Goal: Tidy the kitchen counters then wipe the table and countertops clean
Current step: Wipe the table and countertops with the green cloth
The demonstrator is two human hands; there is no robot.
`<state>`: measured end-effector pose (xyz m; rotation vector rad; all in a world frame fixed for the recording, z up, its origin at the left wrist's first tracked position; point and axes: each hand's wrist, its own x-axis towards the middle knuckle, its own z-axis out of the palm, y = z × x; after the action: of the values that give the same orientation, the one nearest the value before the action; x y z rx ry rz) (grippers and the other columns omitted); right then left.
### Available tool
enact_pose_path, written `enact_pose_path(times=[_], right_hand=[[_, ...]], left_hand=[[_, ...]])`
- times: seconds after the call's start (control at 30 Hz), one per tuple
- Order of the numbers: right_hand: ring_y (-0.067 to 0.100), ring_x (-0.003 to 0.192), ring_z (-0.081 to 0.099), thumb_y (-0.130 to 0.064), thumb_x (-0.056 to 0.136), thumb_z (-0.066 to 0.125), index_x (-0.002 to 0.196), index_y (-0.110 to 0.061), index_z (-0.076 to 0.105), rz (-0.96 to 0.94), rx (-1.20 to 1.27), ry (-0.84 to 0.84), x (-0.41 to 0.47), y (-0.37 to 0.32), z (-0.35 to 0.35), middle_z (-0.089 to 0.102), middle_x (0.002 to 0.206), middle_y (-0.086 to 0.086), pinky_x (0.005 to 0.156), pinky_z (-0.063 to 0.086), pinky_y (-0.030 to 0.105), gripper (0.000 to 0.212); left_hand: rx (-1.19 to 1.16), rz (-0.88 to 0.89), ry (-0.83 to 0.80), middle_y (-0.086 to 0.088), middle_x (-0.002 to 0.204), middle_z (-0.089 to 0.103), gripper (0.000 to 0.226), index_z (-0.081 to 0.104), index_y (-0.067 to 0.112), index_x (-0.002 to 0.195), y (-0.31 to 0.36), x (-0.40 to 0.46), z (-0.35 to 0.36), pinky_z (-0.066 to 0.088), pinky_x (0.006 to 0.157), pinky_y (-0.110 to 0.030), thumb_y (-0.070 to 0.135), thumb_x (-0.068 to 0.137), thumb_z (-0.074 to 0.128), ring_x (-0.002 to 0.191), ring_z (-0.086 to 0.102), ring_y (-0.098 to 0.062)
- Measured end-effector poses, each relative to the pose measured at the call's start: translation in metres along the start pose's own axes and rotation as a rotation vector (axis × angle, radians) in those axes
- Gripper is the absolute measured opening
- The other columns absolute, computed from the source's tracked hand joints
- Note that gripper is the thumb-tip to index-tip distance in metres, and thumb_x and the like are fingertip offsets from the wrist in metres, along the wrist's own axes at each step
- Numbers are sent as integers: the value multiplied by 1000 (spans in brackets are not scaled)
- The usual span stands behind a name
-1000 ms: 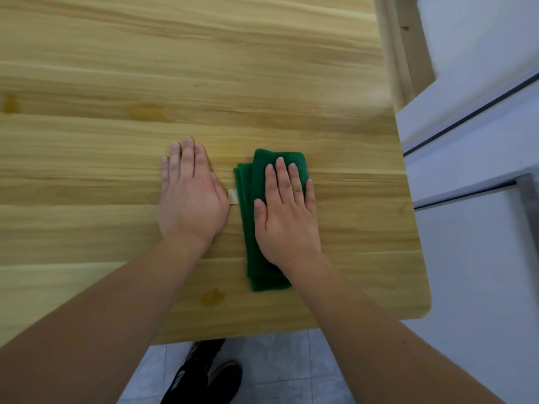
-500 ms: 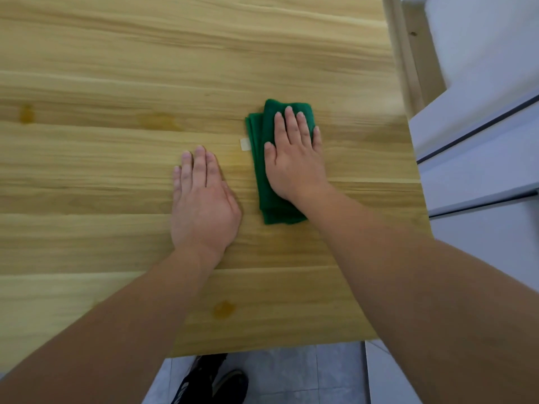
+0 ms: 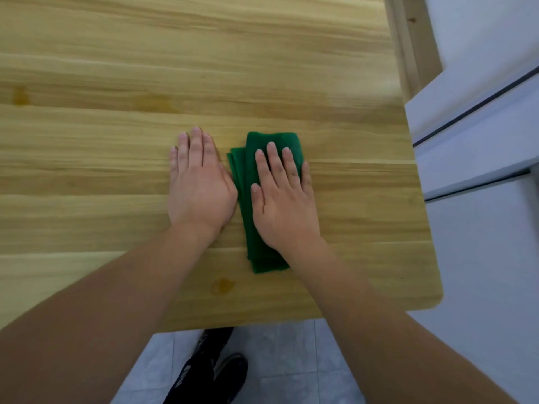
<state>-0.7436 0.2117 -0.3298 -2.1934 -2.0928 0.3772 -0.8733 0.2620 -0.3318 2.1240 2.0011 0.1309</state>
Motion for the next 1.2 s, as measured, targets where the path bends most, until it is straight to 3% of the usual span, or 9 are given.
enact_pose_path(times=[0.33, 0.53, 0.77, 1.07, 1.2], right_hand=[[20, 150, 1, -36, 103, 17, 154, -14, 17, 147, -26, 36, -111, -18, 19, 9, 162, 4, 119, 9, 49, 56], [21, 149, -3, -37, 102, 17, 155, -15, 10, 136, -39, 3, -81, -11, 15, 4, 162, 4, 119, 5, 49, 58], [19, 148, -16, -40, 101, 9, 154, -18, -5, 241, -35, 9, 10, -6, 2, -12, 162, 1, 120, -6, 48, 60], [16, 147, -17, -42, 100, 7, 154, -20, -5, 253, -44, -13, 10, -9, 0, -12, 162, -1, 120, -4, 46, 59], [16, 147, -17, -41, 101, 8, 154, -20, -4, 260, -48, -10, 10, -9, -3, -12, 162, -2, 120, -5, 46, 59]], left_hand=[[-6, 16, -7, -10, 164, 7, 58, 12, 5, 156, -2, 0, -2, 2, 124, -41, 27, 102, 19, 151, -1, -24], [-12, 11, 3, -11, 164, 8, 58, 13, 5, 155, -2, 3, 0, 4, 124, -42, 27, 102, 19, 151, 1, -25], [3, 22, 5, -12, 164, 9, 59, 13, 5, 155, -2, 5, 0, 6, 123, -43, 29, 102, 18, 151, 3, -26], [35, 90, -104, -11, 164, 9, 60, 13, 5, 156, -12, 10, -17, 4, 123, -43, 30, 102, 21, 151, 4, -26], [60, 188, -77, -10, 162, 18, 57, 19, 7, 154, -59, 23, -42, 3, 123, -41, 29, 102, 23, 150, 11, -25]])
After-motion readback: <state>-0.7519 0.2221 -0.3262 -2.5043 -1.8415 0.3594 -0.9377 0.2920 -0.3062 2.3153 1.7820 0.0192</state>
